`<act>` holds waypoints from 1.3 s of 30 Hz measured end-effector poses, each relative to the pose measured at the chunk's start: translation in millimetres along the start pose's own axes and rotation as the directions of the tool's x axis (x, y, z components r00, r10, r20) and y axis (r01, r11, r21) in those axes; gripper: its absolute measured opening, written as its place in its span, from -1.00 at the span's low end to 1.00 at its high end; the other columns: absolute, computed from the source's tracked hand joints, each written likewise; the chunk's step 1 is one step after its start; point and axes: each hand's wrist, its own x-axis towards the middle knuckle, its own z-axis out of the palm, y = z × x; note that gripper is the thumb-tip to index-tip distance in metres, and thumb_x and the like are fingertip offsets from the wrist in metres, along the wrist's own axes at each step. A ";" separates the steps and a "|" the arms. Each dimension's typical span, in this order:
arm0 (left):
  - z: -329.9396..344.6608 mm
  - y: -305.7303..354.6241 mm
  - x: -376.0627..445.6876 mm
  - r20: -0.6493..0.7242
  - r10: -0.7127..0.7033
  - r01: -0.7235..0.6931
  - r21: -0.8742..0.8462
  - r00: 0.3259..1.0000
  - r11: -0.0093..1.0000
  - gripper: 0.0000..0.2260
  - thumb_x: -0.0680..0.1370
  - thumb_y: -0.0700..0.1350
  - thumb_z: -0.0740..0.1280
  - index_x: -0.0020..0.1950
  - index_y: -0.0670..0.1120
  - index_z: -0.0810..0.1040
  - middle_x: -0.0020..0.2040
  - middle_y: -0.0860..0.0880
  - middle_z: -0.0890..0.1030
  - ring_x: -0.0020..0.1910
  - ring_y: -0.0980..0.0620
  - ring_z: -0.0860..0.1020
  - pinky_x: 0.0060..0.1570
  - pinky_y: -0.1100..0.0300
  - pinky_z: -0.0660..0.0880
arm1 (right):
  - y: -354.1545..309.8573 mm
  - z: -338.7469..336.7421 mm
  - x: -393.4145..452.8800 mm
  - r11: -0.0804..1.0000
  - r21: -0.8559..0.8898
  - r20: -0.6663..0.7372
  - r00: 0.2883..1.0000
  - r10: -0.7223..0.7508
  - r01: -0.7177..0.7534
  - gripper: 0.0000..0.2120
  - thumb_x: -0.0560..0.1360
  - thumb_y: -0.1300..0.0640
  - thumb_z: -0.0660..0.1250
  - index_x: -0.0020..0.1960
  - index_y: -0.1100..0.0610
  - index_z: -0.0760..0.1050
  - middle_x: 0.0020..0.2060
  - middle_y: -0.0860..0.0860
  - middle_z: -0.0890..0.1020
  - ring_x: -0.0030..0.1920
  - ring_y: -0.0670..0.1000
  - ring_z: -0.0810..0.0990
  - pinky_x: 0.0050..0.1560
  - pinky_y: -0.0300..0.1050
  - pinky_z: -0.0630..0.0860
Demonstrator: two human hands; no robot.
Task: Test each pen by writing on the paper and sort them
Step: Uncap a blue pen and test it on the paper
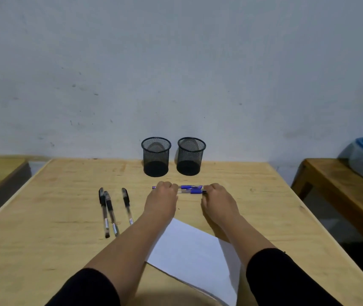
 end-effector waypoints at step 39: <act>-82.9 -20.7 -45.6 -0.114 -0.333 0.108 -0.807 0.936 0.581 -0.93 0.51 -0.12 0.34 -0.15 0.04 0.54 -0.24 0.04 0.53 -0.21 0.07 0.47 -0.28 0.31 0.36 | -48.6 -84.8 -42.8 0.461 0.873 0.207 0.977 -0.053 -0.160 -0.93 0.44 0.14 0.41 -0.09 0.13 0.62 -0.33 0.01 0.63 -0.44 -0.08 0.52 -0.39 -0.28 0.48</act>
